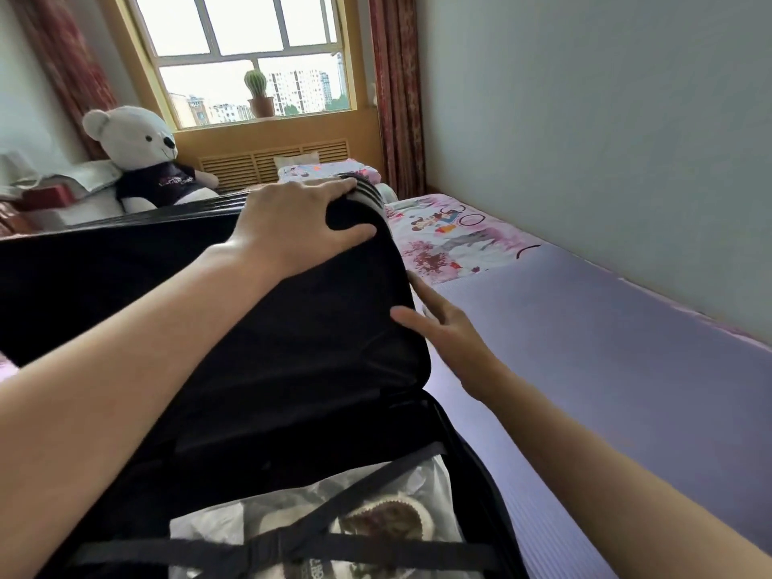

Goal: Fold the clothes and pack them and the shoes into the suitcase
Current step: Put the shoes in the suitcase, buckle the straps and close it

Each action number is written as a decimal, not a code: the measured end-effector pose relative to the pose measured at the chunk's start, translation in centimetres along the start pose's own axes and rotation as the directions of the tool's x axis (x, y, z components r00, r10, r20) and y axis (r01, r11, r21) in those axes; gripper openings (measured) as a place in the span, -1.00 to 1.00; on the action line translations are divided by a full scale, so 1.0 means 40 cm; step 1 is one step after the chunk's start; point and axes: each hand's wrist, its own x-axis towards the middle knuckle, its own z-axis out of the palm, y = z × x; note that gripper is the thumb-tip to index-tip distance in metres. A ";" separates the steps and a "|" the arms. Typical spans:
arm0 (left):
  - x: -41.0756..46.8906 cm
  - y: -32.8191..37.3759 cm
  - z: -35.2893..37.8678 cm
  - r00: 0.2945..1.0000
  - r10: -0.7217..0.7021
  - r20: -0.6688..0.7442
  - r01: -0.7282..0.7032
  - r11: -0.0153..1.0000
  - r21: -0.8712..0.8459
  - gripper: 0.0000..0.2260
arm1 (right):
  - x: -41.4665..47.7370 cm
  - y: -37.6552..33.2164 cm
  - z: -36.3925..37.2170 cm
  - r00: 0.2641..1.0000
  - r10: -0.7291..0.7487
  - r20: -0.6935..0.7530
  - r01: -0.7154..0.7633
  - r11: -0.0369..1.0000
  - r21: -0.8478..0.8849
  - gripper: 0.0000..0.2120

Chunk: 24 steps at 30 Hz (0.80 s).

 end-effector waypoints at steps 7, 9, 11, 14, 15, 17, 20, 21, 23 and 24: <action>-0.158 0.081 -0.087 0.997 0.015 -0.076 -0.031 0.976 -0.217 -0.65 | 0.008 -0.241 -0.006 0.996 0.058 0.062 -0.067 0.987 0.144 -0.34; -0.202 0.086 -0.111 0.997 0.049 -0.065 -0.064 0.960 -0.272 -0.69 | -0.024 -0.248 0.001 0.997 0.052 0.049 -0.055 0.995 0.080 -0.32; -0.249 0.069 -0.115 0.990 0.119 -0.075 -0.139 0.910 -0.390 -0.61 | -0.065 -0.221 -0.003 0.999 0.040 -0.010 -0.040 0.999 -0.004 -0.30; -0.328 0.009 -0.086 0.994 0.111 -0.018 -0.110 0.921 -0.375 -0.28 | -0.147 -0.184 -0.003 1.000 0.003 -0.015 -0.005 0.993 -0.120 -0.44; -0.354 -0.009 -0.080 0.997 0.029 0.075 -0.002 0.942 -0.337 -0.13 | -0.177 -0.177 -0.005 0.999 -0.013 -0.030 0.008 0.990 -0.141 -0.49; -0.407 -0.033 -0.076 0.956 -0.100 0.277 0.179 0.944 -0.277 0.05 | -0.245 -0.162 -0.015 1.000 -0.017 -0.003 0.017 0.990 -0.142 -0.58; -0.483 -0.046 -0.059 0.917 -0.018 0.398 0.101 0.977 -0.189 0.08 | -0.358 -0.113 -0.028 0.993 0.033 0.117 -0.020 0.994 -0.108 -0.61; -0.508 -0.042 -0.055 0.905 0.005 0.425 0.078 0.981 -0.178 0.10 | -0.391 -0.093 -0.032 0.990 0.043 0.136 -0.029 0.994 -0.101 -0.61; -0.557 -0.025 -0.030 0.892 0.020 0.451 0.076 0.978 -0.194 0.11 | -0.443 -0.053 -0.043 0.987 0.057 0.150 -0.044 0.995 -0.088 -0.60; -0.584 -0.010 -0.014 0.898 0.026 0.439 0.073 0.975 -0.208 0.10 | -0.464 -0.032 -0.050 0.984 0.074 0.165 -0.060 0.994 -0.093 -0.58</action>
